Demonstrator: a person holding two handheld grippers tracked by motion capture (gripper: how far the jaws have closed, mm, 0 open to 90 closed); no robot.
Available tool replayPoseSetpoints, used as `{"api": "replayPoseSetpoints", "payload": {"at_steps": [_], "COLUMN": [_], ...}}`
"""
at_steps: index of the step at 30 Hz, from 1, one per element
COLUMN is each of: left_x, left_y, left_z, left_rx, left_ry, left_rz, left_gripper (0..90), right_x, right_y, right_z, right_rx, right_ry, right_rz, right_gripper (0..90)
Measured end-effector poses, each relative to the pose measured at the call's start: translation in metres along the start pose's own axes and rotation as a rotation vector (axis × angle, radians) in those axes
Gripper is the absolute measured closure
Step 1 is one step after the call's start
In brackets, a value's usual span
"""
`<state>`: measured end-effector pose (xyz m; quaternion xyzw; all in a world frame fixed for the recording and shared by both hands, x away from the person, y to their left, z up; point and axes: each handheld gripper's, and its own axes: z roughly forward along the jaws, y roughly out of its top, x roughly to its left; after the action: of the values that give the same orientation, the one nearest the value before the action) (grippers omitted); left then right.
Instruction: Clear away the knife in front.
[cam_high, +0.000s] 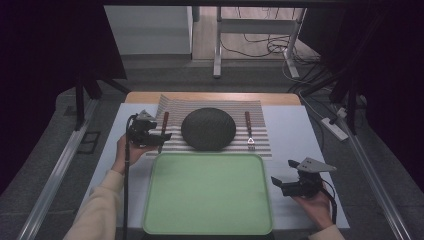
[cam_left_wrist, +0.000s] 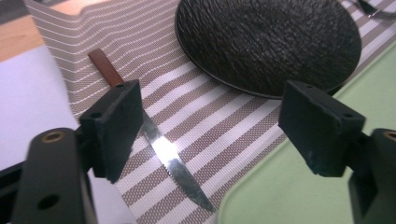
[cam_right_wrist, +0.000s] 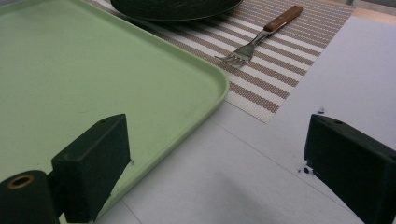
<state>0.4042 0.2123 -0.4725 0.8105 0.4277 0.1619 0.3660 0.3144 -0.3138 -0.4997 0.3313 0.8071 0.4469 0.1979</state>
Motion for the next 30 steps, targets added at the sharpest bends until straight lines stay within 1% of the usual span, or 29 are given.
{"api": "replayPoseSetpoints", "payload": {"at_steps": [1, 3, 5, 8, 9, 10, 11, 12, 13, 14, 15, 16, 17, 18, 19, 21, 26, 30], "left_x": [0.001, 0.003, 0.005, 0.009, 0.01, 0.011, 0.012, 0.012, 0.012, 0.012, 0.012, 0.012, 0.012, 0.013, 0.014, 0.014, 0.012, 0.012], "left_y": [0.0, 0.0, -0.001, -0.004, -0.005, -0.006, -0.007, -0.008, -0.009, -0.01, -0.012, -0.013, -0.014, -0.015, -0.016, -0.017, -0.021, -0.024], "left_z": [0.003, 0.01, 0.015, 0.023, 0.025, 0.027, 0.029, 0.03, 0.032, 0.034, 0.035, 0.036, 0.038, 0.039, 0.04, 0.043, 0.049, 0.052], "left_rx": [0.008, 0.028, 0.039, 0.062, 0.071, 0.08, 0.09, 0.095, 0.1, 0.11, 0.123, 0.132, 0.142, 0.153, 0.163, 0.18, 0.209, 0.229], "left_ry": [-0.005, -0.002, -0.005, -0.02, -0.027, -0.036, -0.045, -0.051, -0.056, -0.054, -0.056, -0.063, -0.068, -0.074, -0.083, -0.096, -0.086, -0.079], "left_rz": [0.0, 0.006, 0.004, -0.007, -0.008, -0.012, -0.015, -0.014, -0.014, -0.007, 0.006, 0.013, 0.012, 0.014, 0.015, 0.018, 0.04, 0.041], "left_gripper": [24.2, 28.0, 31.3, 33.6, 37.4, 37.4, 39.3, 49.0, 49.0, 61.9, 61.9, 69.6, 75.0, 83.2, 88.6, 89.1, 89.1, 89.1], "right_x": [0.0, 0.0, 0.0, 0.0, 0.0, 0.0, 0.0, 0.0, 0.0, 0.0, 0.0, 0.0, 0.0, 0.0, 0.0, 0.001, 0.0, 0.0], "right_y": [0.0, 0.0, 0.0, 0.0, 0.0, 0.0, -0.001, -0.001, -0.001, -0.001, -0.001, -0.001, -0.001, -0.001, -0.001, -0.001, -0.001, -0.001], "right_z": [0.0, 0.0, 0.0, 0.001, 0.001, 0.001, 0.001, 0.0, 0.0, 0.0, 0.0, 0.0, 0.001, 0.001, 0.001, 0.001, 0.0, 0.0], "right_rx": [0.001, 0.003, 0.004, 0.008, 0.009, 0.01, 0.01, 0.009, 0.009, 0.009, 0.009, 0.01, 0.011, 0.011, 0.013, 0.012, 0.016, 0.016], "right_ry": [-0.001, -0.003, -0.003, -0.004, -0.006, -0.007, -0.006, -0.007, -0.007, -0.007, -0.007, -0.007, -0.007, -0.008, -0.01, -0.009, -0.013, -0.014], "right_rz": [0.0, 0.0, -0.001, -0.002, -0.002, -0.002, -0.003, -0.003, -0.003, -0.002, -0.002, -0.003, -0.004, -0.006, -0.009, -0.011, -0.016, -0.016], "right_gripper": [7.2, 7.2, 7.2, 7.2, 7.2, 7.2, 7.2, 7.2, 7.2, 7.2, 7.2, 7.2, 7.2, 7.2, 7.2, 7.2, 7.2, 7.2]}}
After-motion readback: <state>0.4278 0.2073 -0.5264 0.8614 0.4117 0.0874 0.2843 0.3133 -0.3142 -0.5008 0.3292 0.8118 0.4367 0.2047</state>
